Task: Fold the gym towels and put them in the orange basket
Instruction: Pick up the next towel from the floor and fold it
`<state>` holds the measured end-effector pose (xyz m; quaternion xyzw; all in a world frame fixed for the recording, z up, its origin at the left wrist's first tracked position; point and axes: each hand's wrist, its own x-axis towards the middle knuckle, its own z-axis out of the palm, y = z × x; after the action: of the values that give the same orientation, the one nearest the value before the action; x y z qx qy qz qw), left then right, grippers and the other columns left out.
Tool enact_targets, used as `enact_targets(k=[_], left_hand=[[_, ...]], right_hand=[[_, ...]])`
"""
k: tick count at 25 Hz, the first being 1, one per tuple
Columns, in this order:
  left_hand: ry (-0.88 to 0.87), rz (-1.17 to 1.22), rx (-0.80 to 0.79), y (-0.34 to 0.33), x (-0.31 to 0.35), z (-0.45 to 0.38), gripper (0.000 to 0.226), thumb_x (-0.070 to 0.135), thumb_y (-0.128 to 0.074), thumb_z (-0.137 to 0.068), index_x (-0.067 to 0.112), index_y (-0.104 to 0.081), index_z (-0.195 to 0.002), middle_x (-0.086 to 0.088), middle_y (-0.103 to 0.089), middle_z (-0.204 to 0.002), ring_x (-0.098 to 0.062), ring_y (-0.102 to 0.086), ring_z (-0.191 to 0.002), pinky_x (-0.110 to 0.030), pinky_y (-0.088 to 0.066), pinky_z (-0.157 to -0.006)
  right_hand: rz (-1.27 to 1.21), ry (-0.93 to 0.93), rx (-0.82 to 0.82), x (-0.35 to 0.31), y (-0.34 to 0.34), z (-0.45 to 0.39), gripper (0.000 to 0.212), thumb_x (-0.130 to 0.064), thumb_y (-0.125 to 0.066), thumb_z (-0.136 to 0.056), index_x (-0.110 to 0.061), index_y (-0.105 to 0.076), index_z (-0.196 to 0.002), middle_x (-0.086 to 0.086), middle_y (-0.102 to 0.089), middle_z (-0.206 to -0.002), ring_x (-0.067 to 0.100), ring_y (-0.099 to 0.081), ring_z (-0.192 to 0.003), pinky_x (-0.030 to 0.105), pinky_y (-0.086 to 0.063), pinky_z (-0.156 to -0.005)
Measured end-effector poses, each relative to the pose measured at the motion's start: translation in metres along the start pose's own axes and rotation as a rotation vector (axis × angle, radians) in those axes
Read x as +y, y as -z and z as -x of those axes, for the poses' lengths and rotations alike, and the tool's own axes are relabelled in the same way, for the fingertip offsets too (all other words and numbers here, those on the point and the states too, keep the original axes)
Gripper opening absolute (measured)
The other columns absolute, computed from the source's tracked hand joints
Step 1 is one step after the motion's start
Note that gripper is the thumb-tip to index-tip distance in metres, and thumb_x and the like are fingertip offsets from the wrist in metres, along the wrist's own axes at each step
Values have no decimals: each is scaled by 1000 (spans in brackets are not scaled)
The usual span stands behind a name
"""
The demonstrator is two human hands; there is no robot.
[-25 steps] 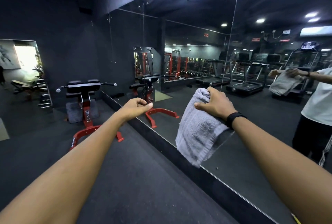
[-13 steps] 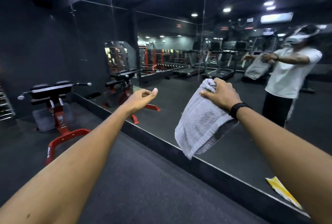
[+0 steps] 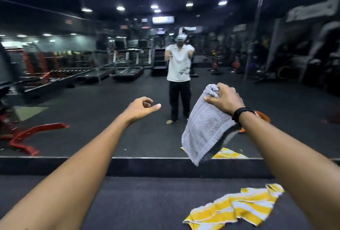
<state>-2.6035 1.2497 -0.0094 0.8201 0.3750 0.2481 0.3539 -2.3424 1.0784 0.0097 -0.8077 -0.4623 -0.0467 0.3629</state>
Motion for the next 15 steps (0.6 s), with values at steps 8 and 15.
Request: enact_targets(k=[8, 15], left_hand=[[-228, 41, -383, -278, 178, 41, 52, 54, -75, -73, 24, -62, -113, 4, -63, -111, -11, -60, -100, -28, -47, -90], [-489, 34, -711, -487, 319, 122, 75, 73, -71, -52, 26, -61, -110, 4, -64, -113, -9, -60, -106, -31, -48, -98]], right_hand=[[203, -356, 209, 213, 215, 162, 42, -50, -70, -77, -16, -48, -87, 5, -56, -89, 29, -52, -85, 34, -36, -68], [341, -659, 368, 342, 357, 319, 45, -53, -71, -75, -16, -51, -92, 8, -64, -97, 33, -59, -94, 35, -41, -70]])
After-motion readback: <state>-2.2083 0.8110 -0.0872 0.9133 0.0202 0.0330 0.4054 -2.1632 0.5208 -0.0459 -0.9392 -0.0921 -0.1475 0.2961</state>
